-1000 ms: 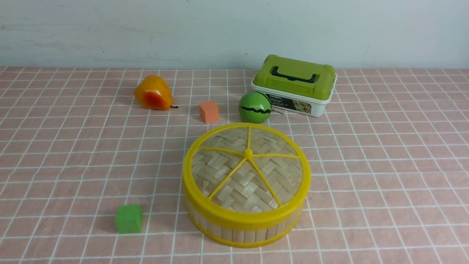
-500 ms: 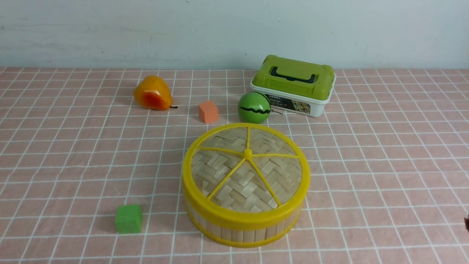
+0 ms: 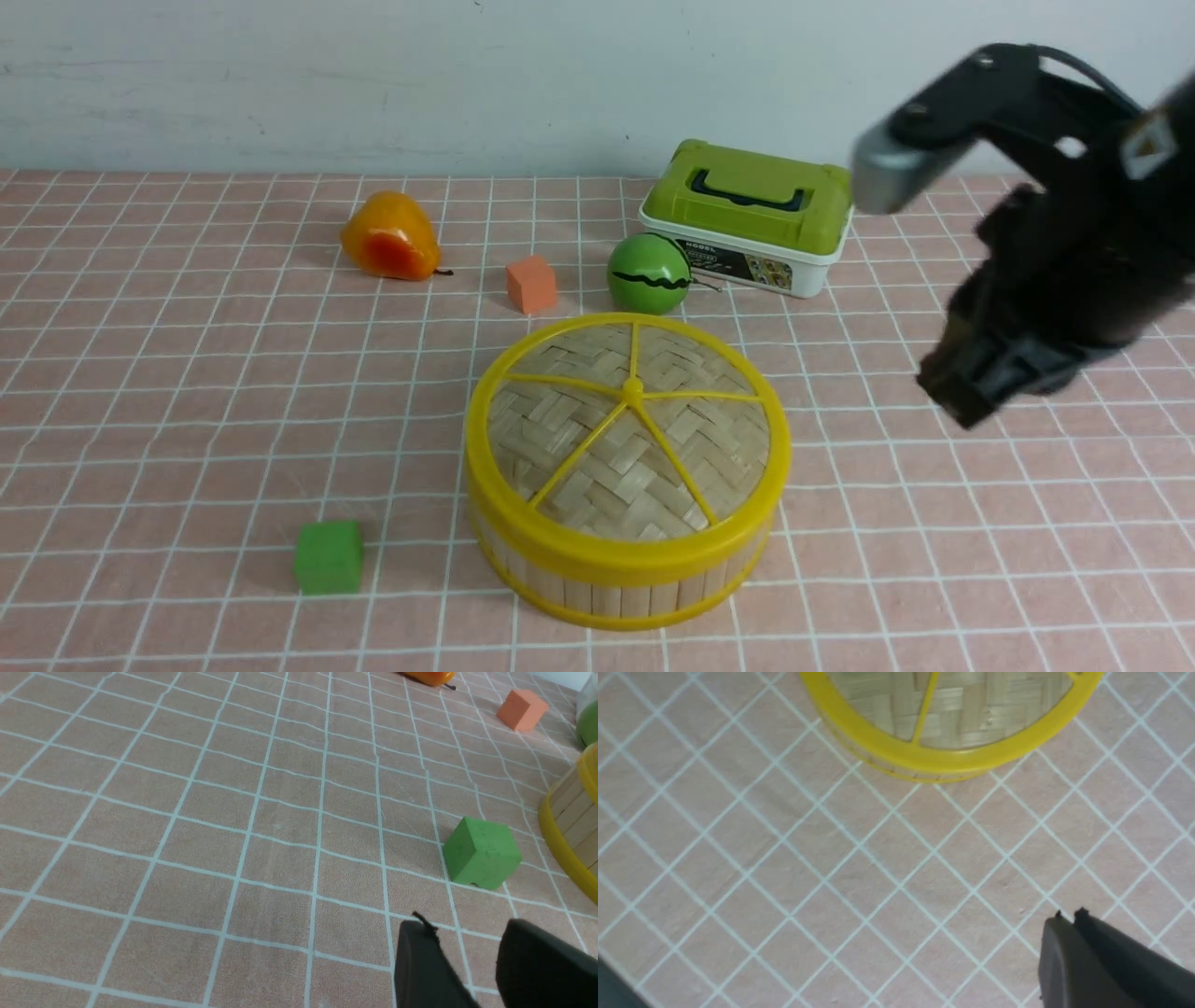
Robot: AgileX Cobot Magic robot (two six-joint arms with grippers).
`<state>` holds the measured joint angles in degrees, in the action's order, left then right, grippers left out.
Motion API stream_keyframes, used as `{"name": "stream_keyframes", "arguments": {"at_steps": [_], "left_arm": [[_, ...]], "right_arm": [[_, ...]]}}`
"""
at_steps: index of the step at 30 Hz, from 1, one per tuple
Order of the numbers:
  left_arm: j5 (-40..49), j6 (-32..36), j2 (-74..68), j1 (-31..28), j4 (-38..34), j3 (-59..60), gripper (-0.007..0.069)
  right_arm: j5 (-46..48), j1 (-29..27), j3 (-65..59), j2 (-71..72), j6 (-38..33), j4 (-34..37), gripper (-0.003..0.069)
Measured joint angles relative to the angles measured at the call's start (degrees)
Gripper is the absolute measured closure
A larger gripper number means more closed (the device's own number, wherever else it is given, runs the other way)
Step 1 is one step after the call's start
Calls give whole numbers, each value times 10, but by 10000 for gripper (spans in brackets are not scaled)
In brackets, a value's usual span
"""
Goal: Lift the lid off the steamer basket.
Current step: Use the right arm to lift the lid of the steamer
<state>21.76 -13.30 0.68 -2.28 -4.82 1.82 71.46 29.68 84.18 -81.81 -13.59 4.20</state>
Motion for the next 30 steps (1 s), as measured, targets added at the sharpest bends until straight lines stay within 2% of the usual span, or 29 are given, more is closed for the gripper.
{"name": "stream_keyframes", "arguments": {"at_steps": [1, 3, 9, 11, 13, 14, 17, 19, 24, 30], "left_arm": [[0, 0, 0, 0, 0, 0, 386], [0, 0, 0, 0, 0, 0, 386], [0, 0, 0, 0, 0, 0, 386], [0, 0, 0, 0, 0, 0, 386], [-1, 0, 0, 0, 0, 0, 386], [-1, 0, 0, 0, 0, 0, 386], [-1, 0, 0, 0, 0, 0, 386], [-1, 0, 0, 0, 0, 0, 386], [-1, 0, 0, 0, 0, 0, 386], [-1, 0, 0, 0, 0, 0, 386]], "right_arm": [[0, 28, 35, -35, 31, -30, 659], [0, 42, 75, -74, 54, -42, 648], [0, 51, 174, -170, 71, -29, 566], [0, 51, 205, -204, 71, -15, 511], [0, 51, 246, -253, 71, 4, 412], [0, 51, 248, -256, 71, 6, 397], [0, 51, 281, -305, 72, 13, 289], [-1, 51, 293, -330, 80, 13, 251], [-3, 51, 298, -371, 86, 14, 232], [-46, 51, 299, -389, 106, 14, 276]]}}
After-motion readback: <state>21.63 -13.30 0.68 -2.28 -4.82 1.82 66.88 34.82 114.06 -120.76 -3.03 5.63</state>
